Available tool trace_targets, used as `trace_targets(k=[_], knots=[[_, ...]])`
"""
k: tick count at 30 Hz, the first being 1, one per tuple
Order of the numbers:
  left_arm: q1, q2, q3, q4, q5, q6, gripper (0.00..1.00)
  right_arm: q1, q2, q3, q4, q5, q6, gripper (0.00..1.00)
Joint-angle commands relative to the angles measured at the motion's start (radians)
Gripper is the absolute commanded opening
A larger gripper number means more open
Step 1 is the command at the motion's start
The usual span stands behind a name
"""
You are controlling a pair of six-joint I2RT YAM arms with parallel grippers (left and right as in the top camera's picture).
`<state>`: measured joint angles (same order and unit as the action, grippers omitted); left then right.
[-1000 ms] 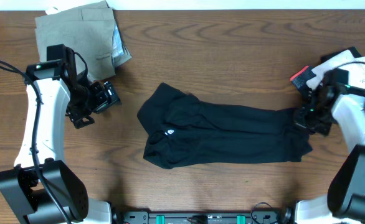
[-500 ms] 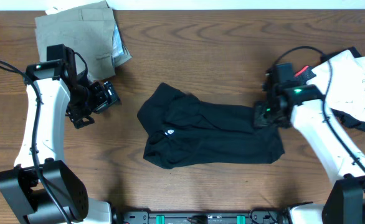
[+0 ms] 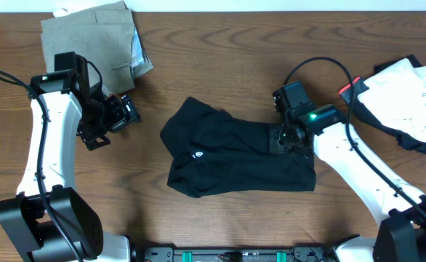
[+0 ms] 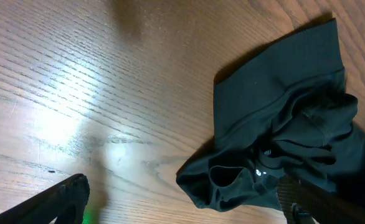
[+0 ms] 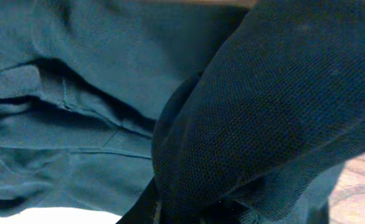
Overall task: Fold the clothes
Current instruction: 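Fold the shirt's right end leftward onto the middle with the right gripper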
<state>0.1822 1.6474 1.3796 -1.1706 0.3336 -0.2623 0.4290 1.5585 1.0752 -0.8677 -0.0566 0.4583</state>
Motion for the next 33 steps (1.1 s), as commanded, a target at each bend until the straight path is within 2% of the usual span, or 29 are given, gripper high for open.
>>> trace_targets(k=[1,3,5,8,10,13,19,24,29,33], knots=[[0.002,-0.002,-0.001,-0.003,-0.005,-0.005,0.98,0.034,0.046,0.016,0.013,-0.046,0.028,0.11],[0.002,-0.002,-0.001,-0.003,-0.005,-0.005,0.98,0.042,0.065,0.016,0.023,-0.061,0.029,0.12],[0.002,-0.002,-0.001,-0.003,-0.005,-0.005,0.98,0.046,0.076,0.016,0.027,-0.068,0.035,0.26],[0.002,-0.002,-0.001,-0.003,-0.005,-0.005,0.98,0.052,0.074,0.017,0.039,-0.084,0.035,0.34],[0.002,-0.002,-0.001,-0.003,-0.005,-0.005,0.98,0.058,0.074,0.017,0.053,-0.104,0.035,0.47],[0.002,-0.002,-0.001,-0.003,-0.005,-0.005,0.98,0.063,0.072,0.018,0.064,-0.143,0.035,0.6],[0.002,-0.002,-0.001,-0.003,-0.005,-0.005,0.98,0.062,0.05,0.052,0.055,-0.183,-0.011,0.63],[0.002,-0.002,-0.001,-0.003,-0.005,-0.004,0.98,0.048,-0.015,0.123,-0.017,-0.127,-0.018,0.64],[0.002,-0.002,-0.001,-0.003,-0.005,-0.004,0.98,0.012,-0.077,0.154,-0.094,-0.028,-0.019,0.86],[0.002,-0.002,-0.001,-0.003,-0.005,-0.004,0.98,-0.009,-0.068,0.137,-0.158,-0.019,-0.051,0.88]])
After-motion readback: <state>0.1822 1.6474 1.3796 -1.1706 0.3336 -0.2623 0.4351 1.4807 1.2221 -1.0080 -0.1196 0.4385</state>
